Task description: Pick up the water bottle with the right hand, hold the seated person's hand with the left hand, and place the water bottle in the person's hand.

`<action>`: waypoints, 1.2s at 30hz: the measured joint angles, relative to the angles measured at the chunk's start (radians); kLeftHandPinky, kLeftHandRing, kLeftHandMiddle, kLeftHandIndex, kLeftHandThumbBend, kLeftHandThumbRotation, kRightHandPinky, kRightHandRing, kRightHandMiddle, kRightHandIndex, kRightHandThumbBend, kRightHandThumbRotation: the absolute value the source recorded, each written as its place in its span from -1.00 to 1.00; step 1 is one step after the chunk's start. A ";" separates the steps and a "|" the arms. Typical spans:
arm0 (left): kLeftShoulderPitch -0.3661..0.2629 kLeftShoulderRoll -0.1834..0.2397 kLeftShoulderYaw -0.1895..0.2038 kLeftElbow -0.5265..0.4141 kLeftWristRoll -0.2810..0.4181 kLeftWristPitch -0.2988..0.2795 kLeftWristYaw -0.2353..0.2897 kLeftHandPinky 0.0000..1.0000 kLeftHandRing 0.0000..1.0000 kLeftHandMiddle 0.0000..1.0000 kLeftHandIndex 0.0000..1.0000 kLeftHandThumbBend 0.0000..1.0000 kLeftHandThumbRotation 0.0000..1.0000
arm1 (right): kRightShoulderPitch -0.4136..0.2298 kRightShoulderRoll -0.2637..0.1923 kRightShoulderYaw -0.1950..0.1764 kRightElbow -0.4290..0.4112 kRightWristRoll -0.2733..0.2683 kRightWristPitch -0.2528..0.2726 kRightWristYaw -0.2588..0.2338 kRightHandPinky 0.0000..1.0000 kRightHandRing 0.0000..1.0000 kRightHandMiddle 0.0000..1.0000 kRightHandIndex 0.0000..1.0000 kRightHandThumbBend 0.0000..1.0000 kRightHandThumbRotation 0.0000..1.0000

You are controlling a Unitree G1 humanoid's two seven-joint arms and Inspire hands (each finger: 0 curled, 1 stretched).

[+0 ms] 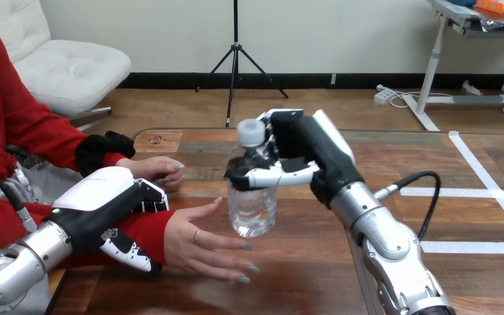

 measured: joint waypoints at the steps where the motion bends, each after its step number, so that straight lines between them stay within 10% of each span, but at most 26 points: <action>1: 0.001 0.000 0.001 -0.002 0.000 0.000 0.000 -0.38 -0.29 -0.17 -0.14 0.58 -1.00 | 0.000 0.001 0.002 0.000 0.000 0.000 0.003 -0.53 -0.40 -0.20 -0.15 0.79 -1.00; 36: 0.002 -0.024 0.009 -0.039 0.002 -0.010 0.045 -0.38 -0.28 -0.14 -0.11 0.56 -1.00 | 0.026 0.047 0.039 -0.150 0.037 0.021 0.069 -0.49 -0.35 -0.18 -0.15 0.81 -1.00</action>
